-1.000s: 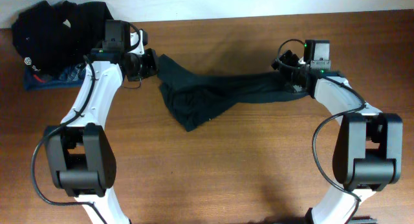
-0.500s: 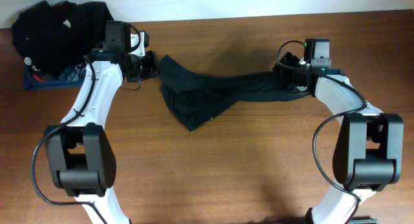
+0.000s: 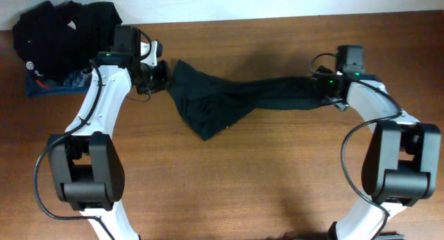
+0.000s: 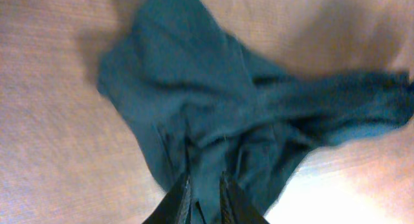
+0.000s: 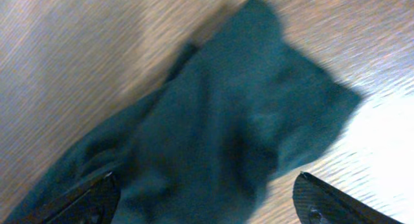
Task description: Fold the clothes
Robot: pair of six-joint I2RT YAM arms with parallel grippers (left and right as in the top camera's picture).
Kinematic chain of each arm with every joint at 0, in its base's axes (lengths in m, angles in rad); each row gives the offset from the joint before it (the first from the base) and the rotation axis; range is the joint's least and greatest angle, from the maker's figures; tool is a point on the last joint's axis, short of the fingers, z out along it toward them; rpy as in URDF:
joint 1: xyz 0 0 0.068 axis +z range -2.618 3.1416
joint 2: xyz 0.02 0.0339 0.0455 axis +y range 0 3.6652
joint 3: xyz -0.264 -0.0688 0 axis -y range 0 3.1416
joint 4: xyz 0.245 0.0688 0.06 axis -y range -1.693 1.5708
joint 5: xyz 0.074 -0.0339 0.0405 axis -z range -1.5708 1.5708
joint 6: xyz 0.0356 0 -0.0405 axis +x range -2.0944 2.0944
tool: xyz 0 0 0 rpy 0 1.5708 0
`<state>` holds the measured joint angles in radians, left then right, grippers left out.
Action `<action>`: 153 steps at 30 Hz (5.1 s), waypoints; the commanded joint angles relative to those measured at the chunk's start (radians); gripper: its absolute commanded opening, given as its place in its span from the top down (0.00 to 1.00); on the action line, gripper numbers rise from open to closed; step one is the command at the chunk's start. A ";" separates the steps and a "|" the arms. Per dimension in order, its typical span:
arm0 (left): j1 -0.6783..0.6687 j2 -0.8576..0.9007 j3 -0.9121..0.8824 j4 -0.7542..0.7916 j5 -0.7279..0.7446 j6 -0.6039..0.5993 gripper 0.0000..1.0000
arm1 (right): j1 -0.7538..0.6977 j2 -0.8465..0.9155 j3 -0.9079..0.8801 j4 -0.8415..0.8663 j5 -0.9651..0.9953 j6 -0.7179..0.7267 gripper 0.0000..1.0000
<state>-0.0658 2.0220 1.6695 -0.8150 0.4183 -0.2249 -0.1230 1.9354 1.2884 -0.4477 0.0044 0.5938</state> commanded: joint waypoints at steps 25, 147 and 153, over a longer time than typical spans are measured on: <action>-0.244 0.219 0.010 -0.309 -0.067 0.184 0.92 | -0.170 0.050 0.098 -0.064 -0.255 -0.310 0.96; -0.130 0.188 -0.084 -0.368 -0.415 0.192 0.89 | 0.274 0.311 0.487 -0.767 -0.272 -0.428 0.96; -0.130 0.188 -0.084 -0.368 -0.415 0.192 0.89 | 0.272 0.364 0.486 -0.722 -0.254 -0.429 0.96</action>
<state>-0.2005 2.1990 1.6062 -1.2106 0.0513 -0.0235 0.1513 2.2780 1.7798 -1.1748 -0.2741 0.1581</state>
